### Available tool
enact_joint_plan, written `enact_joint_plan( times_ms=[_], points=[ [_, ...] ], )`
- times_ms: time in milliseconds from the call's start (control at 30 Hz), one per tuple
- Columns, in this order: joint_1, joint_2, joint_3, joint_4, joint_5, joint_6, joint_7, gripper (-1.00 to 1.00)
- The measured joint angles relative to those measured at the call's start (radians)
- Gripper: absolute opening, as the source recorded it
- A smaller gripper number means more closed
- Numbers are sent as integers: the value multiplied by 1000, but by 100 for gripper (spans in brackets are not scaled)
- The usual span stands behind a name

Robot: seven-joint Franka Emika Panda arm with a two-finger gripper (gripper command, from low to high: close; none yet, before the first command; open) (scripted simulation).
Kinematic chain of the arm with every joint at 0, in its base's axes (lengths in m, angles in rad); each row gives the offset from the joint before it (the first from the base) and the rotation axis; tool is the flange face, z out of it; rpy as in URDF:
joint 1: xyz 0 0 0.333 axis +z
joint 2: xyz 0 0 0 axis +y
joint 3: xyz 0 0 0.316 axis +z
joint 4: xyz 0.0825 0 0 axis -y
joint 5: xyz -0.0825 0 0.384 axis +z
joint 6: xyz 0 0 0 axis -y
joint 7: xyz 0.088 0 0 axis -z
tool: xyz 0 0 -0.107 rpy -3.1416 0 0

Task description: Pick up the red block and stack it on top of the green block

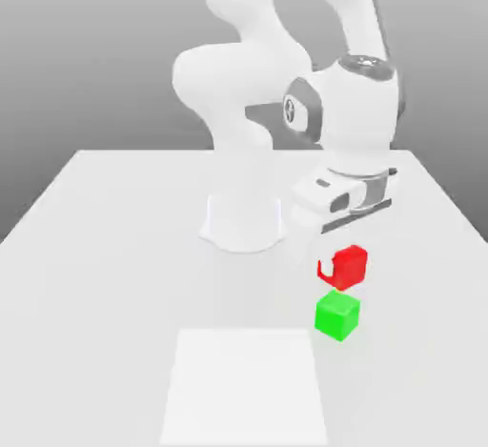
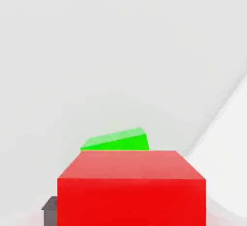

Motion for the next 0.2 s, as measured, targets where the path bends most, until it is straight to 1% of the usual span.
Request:
enact_joint_plan(
  times_ms=[67,100,200],
  points=[
    [-2,71,-6,2,-25,68,17,-100],
    [-4,97,-6,3,-35,94,23,100],
    [-5,97,-6,3,-35,93,23,100]
  ],
)
